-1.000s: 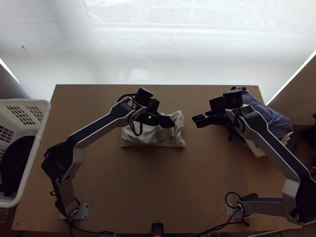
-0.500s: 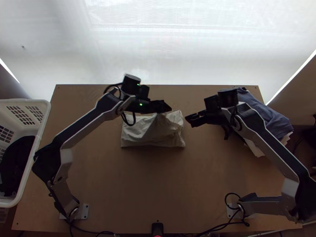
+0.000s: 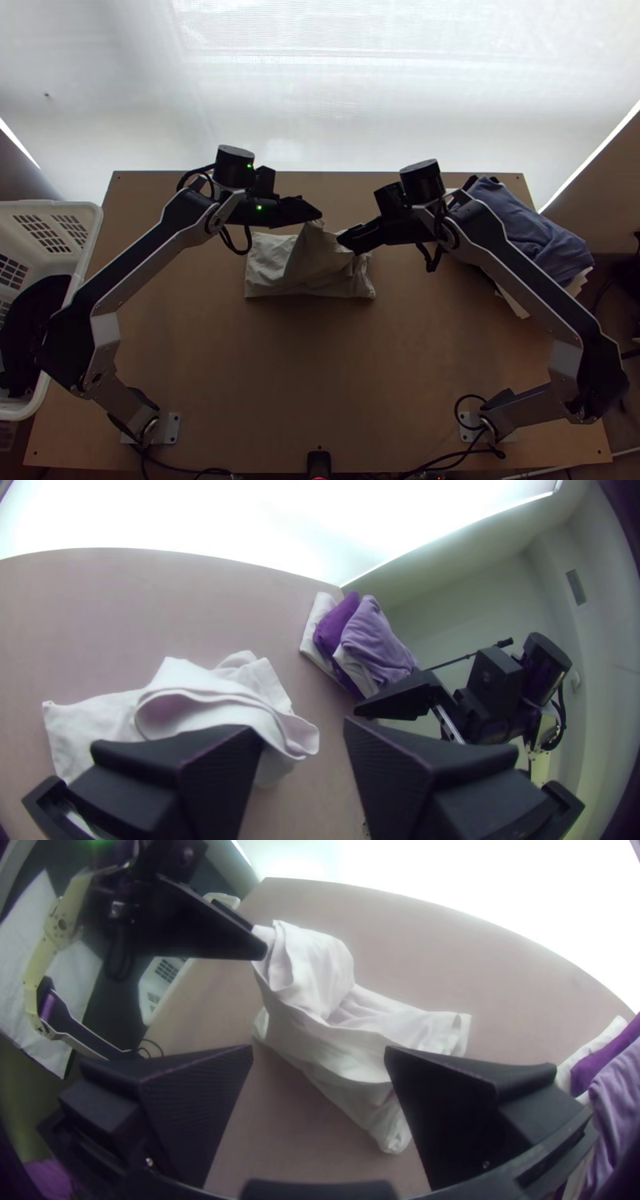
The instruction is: Fold the t-shirt
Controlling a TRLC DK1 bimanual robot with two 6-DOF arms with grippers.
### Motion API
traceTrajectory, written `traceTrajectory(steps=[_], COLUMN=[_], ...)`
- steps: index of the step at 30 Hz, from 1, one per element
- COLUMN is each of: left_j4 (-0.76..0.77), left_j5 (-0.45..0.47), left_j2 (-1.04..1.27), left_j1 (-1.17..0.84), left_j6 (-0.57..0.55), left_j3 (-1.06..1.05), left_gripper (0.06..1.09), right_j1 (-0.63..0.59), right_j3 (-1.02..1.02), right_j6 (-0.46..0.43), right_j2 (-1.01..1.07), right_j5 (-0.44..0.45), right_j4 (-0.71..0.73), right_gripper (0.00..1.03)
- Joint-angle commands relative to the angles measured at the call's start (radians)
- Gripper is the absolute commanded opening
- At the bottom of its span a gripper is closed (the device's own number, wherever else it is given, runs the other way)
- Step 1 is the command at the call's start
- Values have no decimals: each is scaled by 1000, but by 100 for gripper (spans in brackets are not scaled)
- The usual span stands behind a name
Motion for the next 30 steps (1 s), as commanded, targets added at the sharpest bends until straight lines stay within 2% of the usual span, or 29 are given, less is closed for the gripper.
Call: traceTrajectory(steps=[1, 2, 9, 11, 13, 18, 19, 20, 22, 23, 28, 30], left_j4=[19, 34, 80, 82, 87, 97, 105, 111, 123, 123, 100, -25], left_j5=[-14, -20, -16, -14, -14, -14, -14, -14, -14, -16, -37, -91], left_j2=[-19, -24, -19, -15, -4, 27, 28, 31, 34, 34, 44, 76], left_j1=[-43, -51, -85, -92, -95, -102, -103, -105, -105, -105, -103, -108], left_j6=[-35, -37, -74, -74, -74, -86, -88, -88, -80, -77, -69, 17], left_j3=[-64, -71, -78, -87, -98, -104, -103, -101, -100, -98, -91, -35], left_gripper=[16, 11, 11, 11, 11, 13, 23, 42, 96, 105, 105, 105], right_j1=[-4, -6, 39, 71, 88, 184, 197, 206, 214, 214, 214, 207], right_j3=[-7, -10, 11, 56, 91, 146, 148, 149, 148, 148, 126, 119], right_j6=[1, 1, 6, 24, 78, 87, 84, 81, 81, 81, 72, 65], right_j2=[-27, -31, -76, -62, -31, 41, 47, 52, 52, 50, 38, 32], right_j5=[-5, -5, -15, -55, -140, -153, -152, -152, -152, -152, -150, -150], right_j4=[-7, -9, -10, -32, -38, -35, -33, -29, -27, -27, -26, -26], right_gripper=[92, 92, 92, 92, 91, 91, 91, 91, 91, 91, 91, 91])
